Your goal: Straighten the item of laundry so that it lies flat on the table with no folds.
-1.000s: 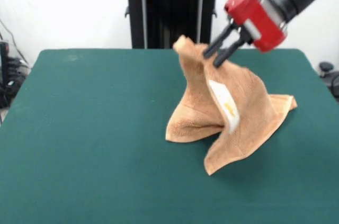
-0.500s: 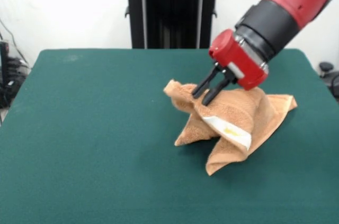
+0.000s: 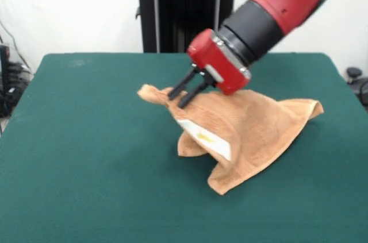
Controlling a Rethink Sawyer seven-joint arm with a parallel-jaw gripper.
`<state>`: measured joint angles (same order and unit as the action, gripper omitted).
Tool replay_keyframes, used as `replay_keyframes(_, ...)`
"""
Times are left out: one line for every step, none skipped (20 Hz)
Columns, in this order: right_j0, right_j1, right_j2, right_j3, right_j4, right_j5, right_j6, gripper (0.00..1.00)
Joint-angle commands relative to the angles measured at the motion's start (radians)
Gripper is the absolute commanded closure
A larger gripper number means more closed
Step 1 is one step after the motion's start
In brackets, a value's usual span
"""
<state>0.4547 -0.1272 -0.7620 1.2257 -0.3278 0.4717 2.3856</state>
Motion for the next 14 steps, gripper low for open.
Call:
replay_keyframes(-0.042,-0.063,0.05,0.172,-0.073,-0.05,0.011,1.0)
replay_keyframes(-0.047,-0.067,0.052,0.174,-0.08,-0.049,0.011,1.0)
replay_keyframes(-0.054,-0.07,0.05,0.177,-0.092,-0.055,0.012,1.0)
replay_keyframes(-0.06,-0.07,0.053,0.177,-0.1,-0.058,0.015,1.0)
replay_keyframes(-0.072,-0.068,0.052,0.182,-0.112,-0.079,0.02,1.0)
replay_keyframes(-0.078,-0.066,0.055,0.181,-0.121,-0.086,0.027,1.0)
replay_keyframes(-0.088,-0.063,0.054,0.184,-0.134,-0.103,0.032,1.0)
replay_keyframes(-0.092,-0.058,0.054,0.182,-0.141,-0.109,0.037,1.0)
replay_keyframes(-0.094,-0.04,0.045,0.181,-0.15,-0.127,0.058,1.0)
replay_keyframes(-0.095,-0.028,0.043,0.176,-0.156,-0.134,0.073,1.0)
replay_keyframes(-0.101,-0.008,0.04,0.171,-0.161,-0.153,0.095,1.0)
replay_keyframes(-0.105,0.003,0.042,0.166,-0.164,-0.162,0.105,1.0)
replay_keyframes(-0.121,0.012,0.058,0.163,-0.163,-0.178,0.105,1.0)
replay_keyframes(-0.128,0.019,0.065,0.159,-0.163,-0.186,0.108,1.0)
